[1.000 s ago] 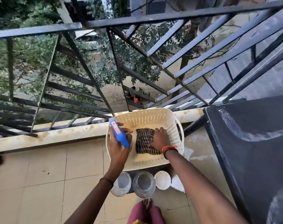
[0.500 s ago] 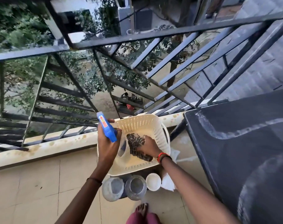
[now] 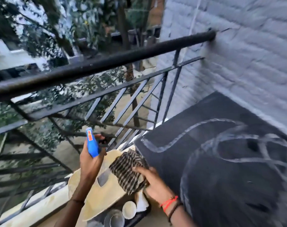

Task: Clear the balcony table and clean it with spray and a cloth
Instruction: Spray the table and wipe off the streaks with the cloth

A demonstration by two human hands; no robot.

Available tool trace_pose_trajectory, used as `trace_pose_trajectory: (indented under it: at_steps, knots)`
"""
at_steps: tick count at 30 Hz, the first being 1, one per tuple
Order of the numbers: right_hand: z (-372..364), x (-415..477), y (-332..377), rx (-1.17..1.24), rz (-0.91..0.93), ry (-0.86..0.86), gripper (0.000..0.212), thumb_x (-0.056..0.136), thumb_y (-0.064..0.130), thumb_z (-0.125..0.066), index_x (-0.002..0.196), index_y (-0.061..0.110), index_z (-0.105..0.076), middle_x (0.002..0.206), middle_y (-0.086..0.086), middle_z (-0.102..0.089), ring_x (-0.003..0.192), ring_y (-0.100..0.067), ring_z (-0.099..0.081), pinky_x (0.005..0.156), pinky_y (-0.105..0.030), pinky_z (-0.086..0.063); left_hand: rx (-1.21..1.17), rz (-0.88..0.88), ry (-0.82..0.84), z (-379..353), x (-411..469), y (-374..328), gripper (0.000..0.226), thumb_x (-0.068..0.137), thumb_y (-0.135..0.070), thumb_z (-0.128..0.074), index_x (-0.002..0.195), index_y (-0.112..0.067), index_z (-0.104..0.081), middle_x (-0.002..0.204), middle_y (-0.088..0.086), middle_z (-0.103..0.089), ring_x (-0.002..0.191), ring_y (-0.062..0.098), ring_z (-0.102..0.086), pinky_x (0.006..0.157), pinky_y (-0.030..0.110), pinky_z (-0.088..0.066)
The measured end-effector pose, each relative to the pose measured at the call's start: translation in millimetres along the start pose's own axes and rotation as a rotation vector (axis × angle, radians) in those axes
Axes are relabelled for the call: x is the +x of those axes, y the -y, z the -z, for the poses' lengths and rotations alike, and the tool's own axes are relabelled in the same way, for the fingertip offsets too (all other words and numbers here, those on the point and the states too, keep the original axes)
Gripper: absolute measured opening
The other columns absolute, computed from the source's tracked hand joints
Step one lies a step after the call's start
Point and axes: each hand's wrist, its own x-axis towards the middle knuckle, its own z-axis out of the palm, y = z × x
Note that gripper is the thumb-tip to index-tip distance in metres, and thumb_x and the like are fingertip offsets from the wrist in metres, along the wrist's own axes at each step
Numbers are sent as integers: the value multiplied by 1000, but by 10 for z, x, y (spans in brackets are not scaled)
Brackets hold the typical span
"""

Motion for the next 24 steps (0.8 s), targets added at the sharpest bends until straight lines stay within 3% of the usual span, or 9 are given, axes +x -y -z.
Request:
trace_pose_trajectory:
  at_steps: [3, 5, 7, 10, 14, 16, 19, 24]
  knots:
    - [371, -617, 224, 232, 78, -28, 21, 79, -4, -60, 98, -6, -70, 103, -26, -67, 86, -32, -69, 72, -37, -56, -38, -60, 165, -208, -56, -424, 33, 84, -8, -64, 115, -3, -55, 90, 12, -63, 69, -1, -61, 62, 10, -47]
    - [494, -714, 272, 291, 95, -28, 24, 78, -4, -60, 100, -4, -70, 107, -26, -66, 91, -32, -68, 76, -38, -56, -44, -46, 237, -270, 40, -393, 46, 79, -31, -64, 119, -8, -57, 92, 11, -65, 69, 8, -61, 64, 19, -51]
    - [865, -1118, 435, 409, 177, -73, 27, 81, 0, -58, 105, -1, -70, 113, -25, -64, 102, -34, -65, 85, -42, -53, -86, -104, 326, -611, -50, -792, 35, 82, -22, -65, 116, -13, -60, 92, 4, -66, 64, 2, -58, 63, 14, -49]
    - [1059, -1307, 563, 505, 207, -88, 29, 87, 5, -52, 111, 1, -67, 118, -23, -62, 109, -34, -61, 85, -42, -55, -111, -79, 376, -830, -63, -942, 26, 81, -13, -69, 105, -21, -61, 80, -8, -68, 60, -2, -58, 57, 9, -47]
    - [1629, -1628, 796, 603, 355, -216, 33, 85, 8, -53, 114, -2, -65, 123, -23, -59, 105, -32, -63, 77, -41, -57, -112, -62, 551, -1473, -195, -1348, 15, 87, 5, -62, 97, -7, -62, 76, 9, -61, 43, 4, -50, 45, 15, -45]
    - [1890, -1744, 966, 636, 420, -239, 39, 89, 9, -49, 125, -2, -56, 129, -23, -55, 112, -32, -59, 78, -40, -57, -84, -63, 618, -1790, -227, -1550, 11, 87, 4, -62, 96, -1, -63, 74, 14, -60, 39, 5, -48, 43, 14, -42]
    - [2220, -1879, 1223, 664, 540, -258, 40, 93, 9, -42, 131, -3, -49, 132, -25, -52, 118, -33, -54, 82, -38, -56, -50, -80, 674, -2245, -257, -1778, 11, 78, -13, -70, 87, -12, -64, 71, 8, -61, 36, 6, -50, 44, 15, -43]
    - [2766, -2025, 1570, 693, 591, -330, 35, 90, 8, -49, 122, -2, -58, 124, -22, -59, 109, -30, -62, 83, -38, -56, 2, -34, 775, -3032, -270, -2077, 10, 73, -12, -71, 77, -13, -62, 65, 10, -58, 34, 12, -53, 41, 17, -43]
